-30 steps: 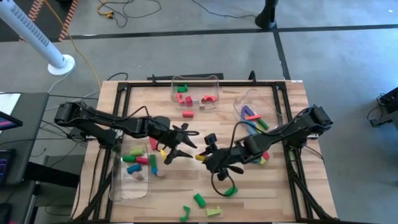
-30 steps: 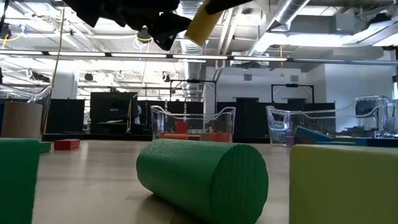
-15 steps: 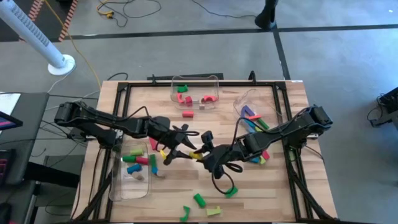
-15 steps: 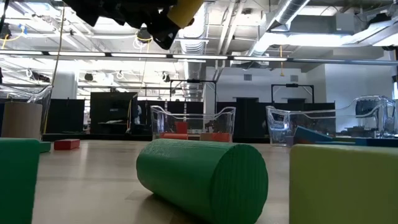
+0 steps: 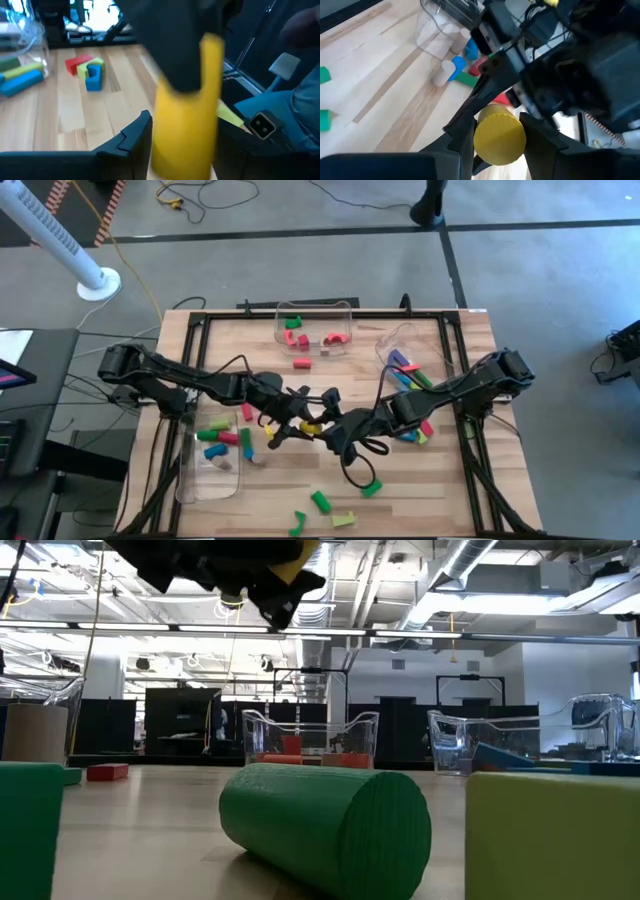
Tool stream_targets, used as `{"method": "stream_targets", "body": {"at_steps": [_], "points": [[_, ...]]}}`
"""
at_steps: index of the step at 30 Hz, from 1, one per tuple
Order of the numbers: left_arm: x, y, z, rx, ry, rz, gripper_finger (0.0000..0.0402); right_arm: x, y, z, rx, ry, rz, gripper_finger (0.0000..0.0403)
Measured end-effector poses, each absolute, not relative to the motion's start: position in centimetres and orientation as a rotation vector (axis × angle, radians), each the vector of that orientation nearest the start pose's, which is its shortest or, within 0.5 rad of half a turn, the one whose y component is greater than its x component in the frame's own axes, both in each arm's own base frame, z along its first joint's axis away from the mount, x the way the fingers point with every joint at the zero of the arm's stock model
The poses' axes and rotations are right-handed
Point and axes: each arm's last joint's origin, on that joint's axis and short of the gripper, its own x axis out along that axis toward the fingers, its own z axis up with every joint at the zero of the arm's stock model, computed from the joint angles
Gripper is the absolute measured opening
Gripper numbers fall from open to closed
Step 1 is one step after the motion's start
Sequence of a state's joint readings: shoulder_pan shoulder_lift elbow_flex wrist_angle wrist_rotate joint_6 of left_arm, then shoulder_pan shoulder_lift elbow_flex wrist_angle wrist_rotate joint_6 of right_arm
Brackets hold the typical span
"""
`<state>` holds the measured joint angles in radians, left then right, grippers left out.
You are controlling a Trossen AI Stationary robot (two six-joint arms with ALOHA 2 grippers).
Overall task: Sort blocks by size
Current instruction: Put the yellow cylindrical block into the left transparent bin
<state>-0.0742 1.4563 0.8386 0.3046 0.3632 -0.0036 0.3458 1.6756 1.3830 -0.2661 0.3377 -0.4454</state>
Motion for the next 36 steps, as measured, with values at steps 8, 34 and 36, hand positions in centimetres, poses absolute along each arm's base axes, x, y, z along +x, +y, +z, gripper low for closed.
{"method": "stream_targets", "body": {"at_steps": [8, 34, 36], "points": [[31.4, -3.4, 24.8, -0.042, 0.315, -0.461, 0.0127, 36.0, 12.0, 30.1, -0.601, 0.537, 0.126, 0.0157], [29.7, -3.2, 24.1, -0.026, 0.501, -0.444, 0.0119, 35.4, 11.6, 29.2, -0.503, 0.651, 0.087, 0.0245], [29.0, -3.1, 24.5, -0.018, 0.534, -0.417, 0.0119, 35.3, 11.6, 29.1, -0.497, 0.67, 0.085, 0.0246]]}}
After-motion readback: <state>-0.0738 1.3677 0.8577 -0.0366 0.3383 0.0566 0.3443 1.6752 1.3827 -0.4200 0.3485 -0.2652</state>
